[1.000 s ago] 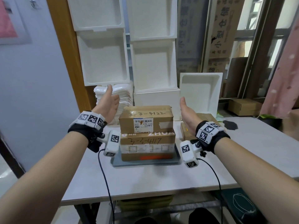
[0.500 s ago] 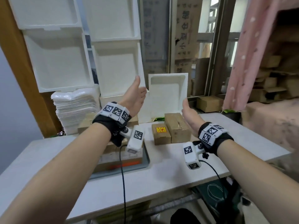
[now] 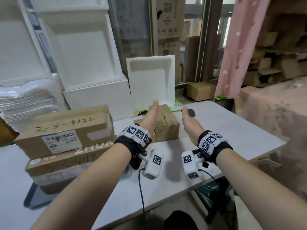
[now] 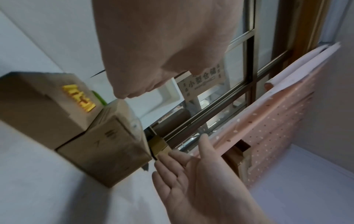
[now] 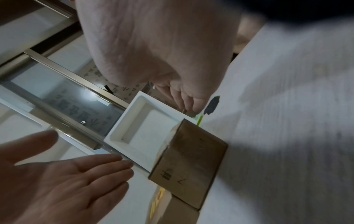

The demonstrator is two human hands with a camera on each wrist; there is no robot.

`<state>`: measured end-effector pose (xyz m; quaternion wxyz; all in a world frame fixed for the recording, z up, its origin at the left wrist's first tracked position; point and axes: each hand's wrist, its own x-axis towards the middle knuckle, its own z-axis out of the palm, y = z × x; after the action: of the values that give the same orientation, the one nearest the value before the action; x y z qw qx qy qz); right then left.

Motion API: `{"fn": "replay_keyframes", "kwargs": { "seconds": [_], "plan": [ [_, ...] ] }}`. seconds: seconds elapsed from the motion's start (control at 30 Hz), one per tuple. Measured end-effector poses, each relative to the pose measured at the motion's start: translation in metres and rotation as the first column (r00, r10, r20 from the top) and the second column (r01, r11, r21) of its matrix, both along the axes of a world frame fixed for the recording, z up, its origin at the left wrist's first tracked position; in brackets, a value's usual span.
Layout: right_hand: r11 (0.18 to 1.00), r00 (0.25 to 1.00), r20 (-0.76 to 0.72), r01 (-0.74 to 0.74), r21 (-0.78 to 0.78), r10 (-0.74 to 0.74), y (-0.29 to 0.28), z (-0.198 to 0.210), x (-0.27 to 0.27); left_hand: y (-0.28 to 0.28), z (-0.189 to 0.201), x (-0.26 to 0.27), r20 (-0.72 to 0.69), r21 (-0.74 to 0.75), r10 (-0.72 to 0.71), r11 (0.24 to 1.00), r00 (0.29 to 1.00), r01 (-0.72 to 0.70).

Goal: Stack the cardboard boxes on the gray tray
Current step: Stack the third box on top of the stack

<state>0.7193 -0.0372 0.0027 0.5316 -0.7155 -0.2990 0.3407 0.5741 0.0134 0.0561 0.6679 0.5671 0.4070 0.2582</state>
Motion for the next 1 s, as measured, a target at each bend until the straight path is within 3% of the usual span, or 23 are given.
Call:
{"fn": "replay_keyframes", "kwargs": {
  "seconds": [0.13, 0.2, 0.33, 0.47, 0.57, 0.73, 1.0],
  "plan": [
    [0.999, 0.999, 0.003, -0.034, -0.005, 0.034, 0.006, -0.017, 0.002, 0.009, -0.025, 0.012, -0.015, -0.066, -0.003, 0.998, 1.000, 0.002],
    [0.998, 0.998, -0.024, -0.064, -0.016, 0.064, 0.009, -0.026, 0.000, 0.010, -0.032, 0.016, 0.047, -0.152, 0.011, 0.988, 0.999, -0.003],
    [0.995, 0.993, -0.055, -0.101, 0.002, 0.101, 0.019, -0.049, 0.006, 0.007, -0.036, 0.016, 0.024, -0.119, 0.021, 0.993, 0.999, -0.018],
    [0.996, 0.996, -0.054, -0.074, 0.057, 0.078, 0.004, -0.026, -0.006, 0.020, -0.045, 0.024, 0.071, -0.144, 0.047, 0.989, 0.996, -0.037],
    [0.996, 0.999, -0.025, -0.033, 0.081, 0.035, -0.005, 0.000, -0.010, 0.002, -0.017, 0.017, 0.100, -0.150, 0.030, 0.989, 0.994, -0.015],
    [0.995, 1.000, 0.010, -0.018, 0.098, 0.017, -0.009, 0.034, -0.009, -0.026, 0.044, -0.005, 0.144, 0.013, -0.031, 0.999, 0.989, 0.029],
    [0.965, 0.991, 0.089, -0.119, 0.234, 0.100, -0.048, 0.114, -0.090, -0.046, 0.100, -0.068, 0.191, 0.128, 0.046, 0.989, 0.980, -0.071]
  ]
}}
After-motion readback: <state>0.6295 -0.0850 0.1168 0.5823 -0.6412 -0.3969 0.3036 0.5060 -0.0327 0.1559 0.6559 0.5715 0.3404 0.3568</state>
